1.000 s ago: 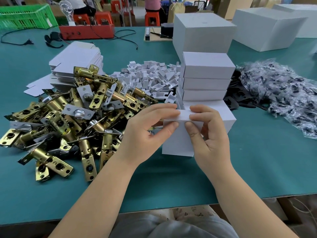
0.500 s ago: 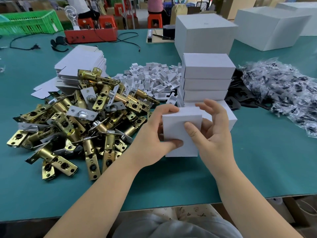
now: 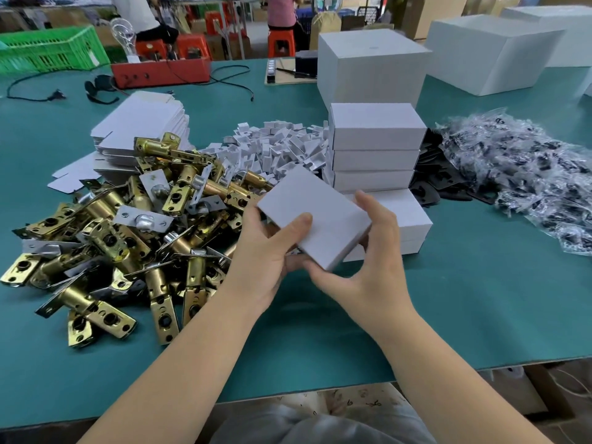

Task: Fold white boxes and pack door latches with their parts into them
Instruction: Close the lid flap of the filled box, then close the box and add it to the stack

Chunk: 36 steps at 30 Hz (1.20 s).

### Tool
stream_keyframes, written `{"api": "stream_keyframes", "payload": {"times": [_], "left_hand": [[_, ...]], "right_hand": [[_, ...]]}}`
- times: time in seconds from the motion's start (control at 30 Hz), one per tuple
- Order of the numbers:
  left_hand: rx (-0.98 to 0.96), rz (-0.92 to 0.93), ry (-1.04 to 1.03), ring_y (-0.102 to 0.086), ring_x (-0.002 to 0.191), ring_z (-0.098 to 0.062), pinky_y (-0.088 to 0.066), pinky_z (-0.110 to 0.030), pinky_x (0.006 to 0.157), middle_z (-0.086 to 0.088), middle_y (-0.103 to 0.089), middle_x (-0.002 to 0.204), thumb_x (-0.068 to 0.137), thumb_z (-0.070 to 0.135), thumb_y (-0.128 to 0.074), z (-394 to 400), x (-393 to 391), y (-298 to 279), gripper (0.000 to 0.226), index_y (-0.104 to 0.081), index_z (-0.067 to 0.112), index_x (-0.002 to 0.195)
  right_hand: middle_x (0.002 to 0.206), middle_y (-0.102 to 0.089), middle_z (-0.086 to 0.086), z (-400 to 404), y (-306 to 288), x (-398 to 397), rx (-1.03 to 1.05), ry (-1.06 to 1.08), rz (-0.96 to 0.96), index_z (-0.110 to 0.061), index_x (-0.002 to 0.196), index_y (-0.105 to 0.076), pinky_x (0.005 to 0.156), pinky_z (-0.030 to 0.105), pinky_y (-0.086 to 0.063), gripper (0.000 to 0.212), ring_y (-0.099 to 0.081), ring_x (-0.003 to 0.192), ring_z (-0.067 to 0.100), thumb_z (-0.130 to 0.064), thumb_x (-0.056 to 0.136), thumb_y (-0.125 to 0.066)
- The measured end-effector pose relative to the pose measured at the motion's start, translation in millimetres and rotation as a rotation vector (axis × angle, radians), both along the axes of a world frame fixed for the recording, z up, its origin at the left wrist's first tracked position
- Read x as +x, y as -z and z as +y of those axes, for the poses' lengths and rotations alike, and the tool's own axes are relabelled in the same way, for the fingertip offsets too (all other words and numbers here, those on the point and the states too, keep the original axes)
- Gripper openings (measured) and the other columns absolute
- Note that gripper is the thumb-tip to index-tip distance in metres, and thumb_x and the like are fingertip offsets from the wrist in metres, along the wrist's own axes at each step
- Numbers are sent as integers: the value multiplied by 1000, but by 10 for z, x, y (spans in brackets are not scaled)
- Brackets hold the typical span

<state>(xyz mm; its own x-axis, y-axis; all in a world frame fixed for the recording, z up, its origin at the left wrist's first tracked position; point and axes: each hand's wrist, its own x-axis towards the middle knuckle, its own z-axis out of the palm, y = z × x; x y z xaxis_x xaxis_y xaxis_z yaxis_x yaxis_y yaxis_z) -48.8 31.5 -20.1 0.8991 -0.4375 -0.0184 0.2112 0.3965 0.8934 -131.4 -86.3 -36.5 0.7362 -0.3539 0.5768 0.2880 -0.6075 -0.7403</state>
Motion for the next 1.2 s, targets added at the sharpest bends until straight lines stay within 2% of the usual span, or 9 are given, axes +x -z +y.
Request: {"api": "stream_keyframes", "payload": {"times": [0.13, 0.2, 0.27, 0.33, 0.43, 0.6, 0.77, 1.0, 1.2], "left_hand": [[46, -178, 146, -66, 110, -21, -59, -36, 74, -1, -65, 122, 86, 17, -61, 28, -35, -2, 48, -46, 23, 131], [201, -426, 194, -57, 123, -14, -56, -35, 88, 6, -59, 131, 86, 18, -61, 29, -107, -12, 61, -39, 27, 142], [369, -624, 233, -44, 135, -10, -47, -39, 104, 13, -46, 144, 84, 26, -61, 1, -183, -12, 79, -21, 29, 153], [488, -731, 259, -27, 145, -9, -33, -45, 115, 16, -29, 156, 85, 30, -61, -24, -225, 0, 92, -3, 31, 157], [585, -834, 314, -7, 151, -10, -15, -47, 122, 13, -9, 163, 86, 26, -64, -54, -256, 37, 103, 12, 27, 156], [663, -923, 346, 19, 147, -1, 7, -22, 120, 14, 26, 160, 89, 20, -66, -165, -284, 96, 113, 29, 26, 150], [773, -954, 412, 21, 145, 3, 10, -12, 115, 10, 31, 158, 91, 25, -67, -210, -238, 151, 114, 34, 28, 143], [849, -998, 434, 23, 145, 2, 11, -11, 114, 7, 35, 157, 90, 29, -68, -250, -240, 164, 115, 37, 27, 138], [822, -891, 458, 23, 143, 5, 10, -13, 115, 10, 32, 158, 91, 29, -66, -233, -220, 200, 114, 33, 24, 146]], "right_hand": [[135, -44, -5, -93, -72, -35, 429, 14, -130, -41, 128, -29, 90, 24, -51, 82, -54, 119, 9, -25, 67, -81], [132, -48, -21, -161, -81, -34, 459, 58, -159, -36, 133, -28, 86, 13, -48, 74, -53, 117, 0, -22, 76, -73], [140, -45, -15, -223, -78, -40, 447, 116, -108, -32, 143, -23, 92, 12, -45, 76, -50, 123, 2, -34, 81, -67], [143, -47, -4, -289, -92, -58, 491, 137, -76, -29, 147, -25, 94, 14, -44, 81, -50, 124, 6, -45, 78, -65], [132, -52, -15, -408, -126, -47, 536, 162, -100, -30, 135, -40, 89, 8, -40, 64, -50, 116, -8, -47, 75, -55], [97, -56, -22, -568, -130, 67, 657, 258, -18, -37, 102, -48, 61, 0, -36, 24, -50, 77, -22, -44, 79, -45], [82, -62, -37, -673, -133, 167, 727, 297, -8, -31, 113, -59, 66, 2, -40, 37, -54, 81, -20, -39, 78, -48], [97, -63, -26, -683, -119, 191, 806, 372, 6, -30, 118, -62, 61, 1, -40, 45, -54, 77, -21, -34, 75, -49], [73, -59, -40, -667, -81, 203, 788, 379, 36, -27, 126, -57, 57, -2, -37, 38, -52, 71, -24, -21, 89, -49]]}}
